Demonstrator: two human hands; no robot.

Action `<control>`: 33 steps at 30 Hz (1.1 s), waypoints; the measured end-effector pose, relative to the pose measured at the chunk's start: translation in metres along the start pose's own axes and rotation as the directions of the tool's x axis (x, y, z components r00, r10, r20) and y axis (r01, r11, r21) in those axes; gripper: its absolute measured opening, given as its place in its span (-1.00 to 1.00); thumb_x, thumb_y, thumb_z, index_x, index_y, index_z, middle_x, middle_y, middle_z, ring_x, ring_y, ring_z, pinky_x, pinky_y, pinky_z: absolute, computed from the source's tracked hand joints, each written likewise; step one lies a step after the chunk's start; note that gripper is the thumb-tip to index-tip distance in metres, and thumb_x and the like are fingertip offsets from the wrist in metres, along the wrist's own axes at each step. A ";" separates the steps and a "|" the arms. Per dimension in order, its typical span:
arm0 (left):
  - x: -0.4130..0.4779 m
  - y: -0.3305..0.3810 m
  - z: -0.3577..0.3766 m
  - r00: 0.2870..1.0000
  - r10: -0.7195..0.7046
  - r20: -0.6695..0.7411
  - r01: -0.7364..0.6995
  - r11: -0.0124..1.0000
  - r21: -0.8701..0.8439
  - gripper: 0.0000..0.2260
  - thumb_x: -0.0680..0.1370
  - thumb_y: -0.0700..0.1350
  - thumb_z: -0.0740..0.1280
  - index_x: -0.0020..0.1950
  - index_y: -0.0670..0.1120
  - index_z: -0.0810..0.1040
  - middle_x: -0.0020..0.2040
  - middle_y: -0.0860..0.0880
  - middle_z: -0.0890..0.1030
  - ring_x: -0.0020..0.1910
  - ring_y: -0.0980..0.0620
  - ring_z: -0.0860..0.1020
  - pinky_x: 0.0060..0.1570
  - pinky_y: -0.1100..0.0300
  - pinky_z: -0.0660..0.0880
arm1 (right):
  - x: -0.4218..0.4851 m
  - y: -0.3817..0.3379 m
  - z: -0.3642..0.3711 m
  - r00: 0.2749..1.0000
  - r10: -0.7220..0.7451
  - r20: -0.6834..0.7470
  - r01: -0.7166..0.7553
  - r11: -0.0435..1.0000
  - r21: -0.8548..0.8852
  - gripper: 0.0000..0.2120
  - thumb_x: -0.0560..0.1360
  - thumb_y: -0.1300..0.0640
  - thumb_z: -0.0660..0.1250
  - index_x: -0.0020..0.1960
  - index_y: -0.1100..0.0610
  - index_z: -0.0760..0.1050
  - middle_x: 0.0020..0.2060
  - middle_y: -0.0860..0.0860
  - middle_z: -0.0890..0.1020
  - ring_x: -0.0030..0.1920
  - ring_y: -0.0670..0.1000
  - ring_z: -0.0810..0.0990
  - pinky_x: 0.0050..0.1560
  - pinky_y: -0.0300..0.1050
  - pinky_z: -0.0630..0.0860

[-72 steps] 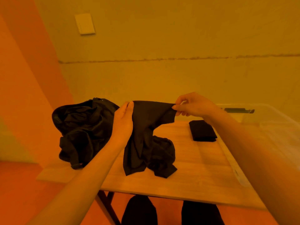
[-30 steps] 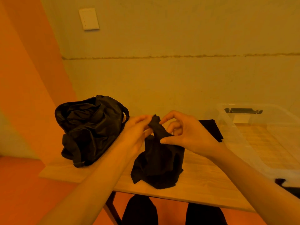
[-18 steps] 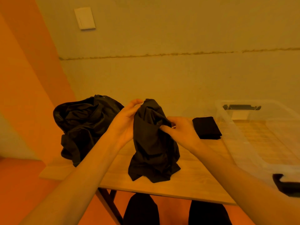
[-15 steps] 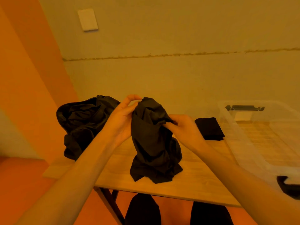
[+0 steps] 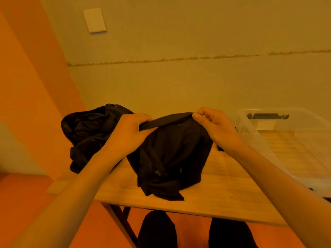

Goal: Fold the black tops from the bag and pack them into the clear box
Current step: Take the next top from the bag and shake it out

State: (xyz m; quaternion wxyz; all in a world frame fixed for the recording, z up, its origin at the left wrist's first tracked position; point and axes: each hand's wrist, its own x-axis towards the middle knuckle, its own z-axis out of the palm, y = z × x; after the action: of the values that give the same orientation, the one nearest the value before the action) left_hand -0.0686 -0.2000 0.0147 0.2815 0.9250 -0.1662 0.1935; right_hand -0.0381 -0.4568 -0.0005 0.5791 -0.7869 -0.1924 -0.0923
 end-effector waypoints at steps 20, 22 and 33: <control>-0.006 -0.026 -0.033 0.929 -0.368 0.049 0.369 0.929 -0.012 -0.78 0.65 -0.26 0.29 -0.03 0.02 0.65 -0.08 0.04 0.67 -0.10 0.06 0.62 -0.15 0.22 0.50 | 0.023 0.009 -0.035 0.963 0.266 0.042 -0.198 0.805 -0.560 -0.75 0.53 0.04 0.44 0.15 0.08 0.50 0.03 0.01 0.60 0.11 0.06 0.58 -0.06 -0.08 0.49; 0.000 -0.003 -0.031 0.953 -0.281 0.111 0.298 0.937 -0.184 -0.79 0.65 -0.24 0.30 -0.02 0.02 0.66 -0.10 0.08 0.69 -0.09 0.13 0.65 -0.08 0.24 0.54 | 0.018 -0.008 -0.013 0.938 0.229 0.258 -0.091 0.885 -0.456 -0.36 0.42 -0.06 0.56 0.40 -0.05 0.35 0.23 -0.10 0.53 0.25 -0.09 0.49 0.09 -0.18 0.46; 0.006 0.003 -0.052 0.977 -0.126 0.173 0.119 0.992 0.052 -0.91 0.52 -0.05 0.50 -0.12 -0.04 0.72 -0.24 -0.03 0.67 -0.27 0.09 0.62 -0.22 0.05 0.57 | 0.022 -0.044 0.007 0.953 0.083 0.291 -0.022 0.978 -0.207 -0.74 0.62 0.07 0.33 -0.11 0.23 0.63 -0.27 0.10 0.64 -0.25 -0.13 0.59 -0.16 -0.22 0.40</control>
State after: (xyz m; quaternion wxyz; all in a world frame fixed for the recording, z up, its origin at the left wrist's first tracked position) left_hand -0.0784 -0.1735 0.0589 0.2579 0.9526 -0.1290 0.0967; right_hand -0.0371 -0.4342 0.0438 0.4629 -0.8512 -0.2463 0.0240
